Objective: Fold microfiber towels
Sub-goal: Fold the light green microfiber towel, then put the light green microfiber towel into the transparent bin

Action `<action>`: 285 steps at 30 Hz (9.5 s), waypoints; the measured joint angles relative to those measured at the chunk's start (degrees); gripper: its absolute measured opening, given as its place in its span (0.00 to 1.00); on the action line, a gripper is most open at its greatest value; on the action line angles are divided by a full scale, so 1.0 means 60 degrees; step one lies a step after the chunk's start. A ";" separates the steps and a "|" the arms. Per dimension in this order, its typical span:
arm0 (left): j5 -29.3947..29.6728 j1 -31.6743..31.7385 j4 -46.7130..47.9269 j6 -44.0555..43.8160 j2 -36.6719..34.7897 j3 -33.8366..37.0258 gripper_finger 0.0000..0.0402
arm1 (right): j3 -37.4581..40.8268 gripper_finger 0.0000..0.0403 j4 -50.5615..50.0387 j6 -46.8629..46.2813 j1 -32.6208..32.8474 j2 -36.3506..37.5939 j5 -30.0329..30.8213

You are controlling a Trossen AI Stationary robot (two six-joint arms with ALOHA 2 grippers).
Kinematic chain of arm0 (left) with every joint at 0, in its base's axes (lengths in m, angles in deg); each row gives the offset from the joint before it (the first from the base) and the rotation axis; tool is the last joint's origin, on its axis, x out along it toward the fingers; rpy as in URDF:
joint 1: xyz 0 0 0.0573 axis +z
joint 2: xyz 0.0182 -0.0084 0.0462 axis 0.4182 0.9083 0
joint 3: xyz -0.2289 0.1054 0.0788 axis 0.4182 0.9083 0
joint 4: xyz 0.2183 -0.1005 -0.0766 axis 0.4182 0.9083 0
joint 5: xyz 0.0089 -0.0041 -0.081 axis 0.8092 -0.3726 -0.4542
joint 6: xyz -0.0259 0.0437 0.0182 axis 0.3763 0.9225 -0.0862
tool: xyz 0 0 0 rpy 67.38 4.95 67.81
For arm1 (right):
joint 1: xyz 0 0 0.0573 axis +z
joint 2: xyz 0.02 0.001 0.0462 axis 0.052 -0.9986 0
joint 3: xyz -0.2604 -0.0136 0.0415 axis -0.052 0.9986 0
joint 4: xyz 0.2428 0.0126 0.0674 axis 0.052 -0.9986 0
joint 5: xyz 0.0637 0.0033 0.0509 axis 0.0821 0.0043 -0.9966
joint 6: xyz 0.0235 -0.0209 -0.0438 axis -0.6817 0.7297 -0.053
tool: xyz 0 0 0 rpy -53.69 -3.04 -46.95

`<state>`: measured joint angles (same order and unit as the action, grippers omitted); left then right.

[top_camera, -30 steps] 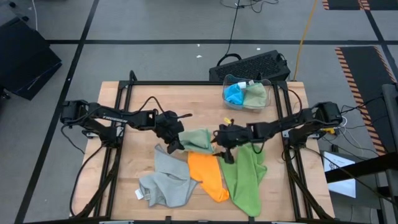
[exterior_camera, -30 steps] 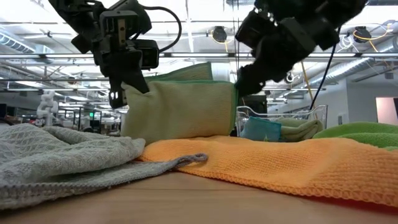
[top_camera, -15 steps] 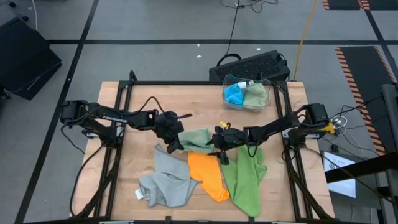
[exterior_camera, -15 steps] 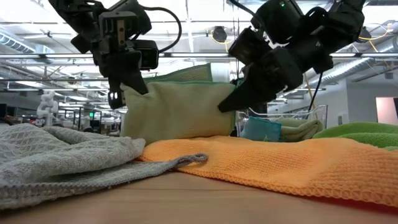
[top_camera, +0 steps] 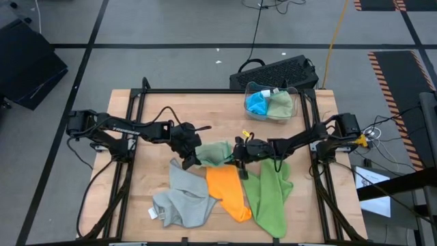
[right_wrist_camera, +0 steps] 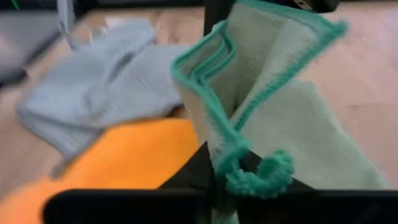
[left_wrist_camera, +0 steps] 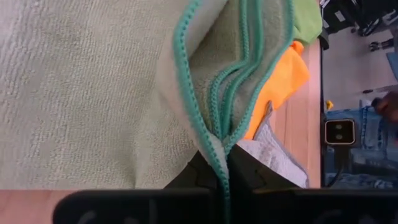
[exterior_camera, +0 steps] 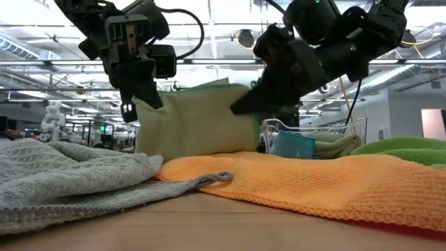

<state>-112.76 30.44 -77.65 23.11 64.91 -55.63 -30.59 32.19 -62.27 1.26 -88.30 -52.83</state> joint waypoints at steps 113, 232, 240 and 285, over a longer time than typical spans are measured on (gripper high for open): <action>0.3072 -0.0699 -0.0474 -0.5561 0.0015 0.0182 0.03 | -0.0150 0.45 -0.6076 -0.6783 -0.2388 0.3518 -0.1794; 0.4110 0.2772 0.6040 -0.1154 -0.3358 -0.4597 0.54 | -0.5424 0.07 -1.2713 -0.4503 -1.1015 0.2031 -0.4452; 0.4147 0.3194 0.5369 -0.1179 -0.3228 -0.4586 0.49 | -0.3012 0.07 -1.1164 -0.5951 -1.1155 0.3628 -0.3222; 0.3171 0.3304 0.5169 -0.1114 -0.3191 -0.4590 0.44 | -0.0794 0.55 -1.0767 -0.5803 -1.1113 0.4646 0.0246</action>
<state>-93.73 50.26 -46.64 16.42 45.77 -83.17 -35.36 -32.41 -97.09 -65.41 -60.42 -51.35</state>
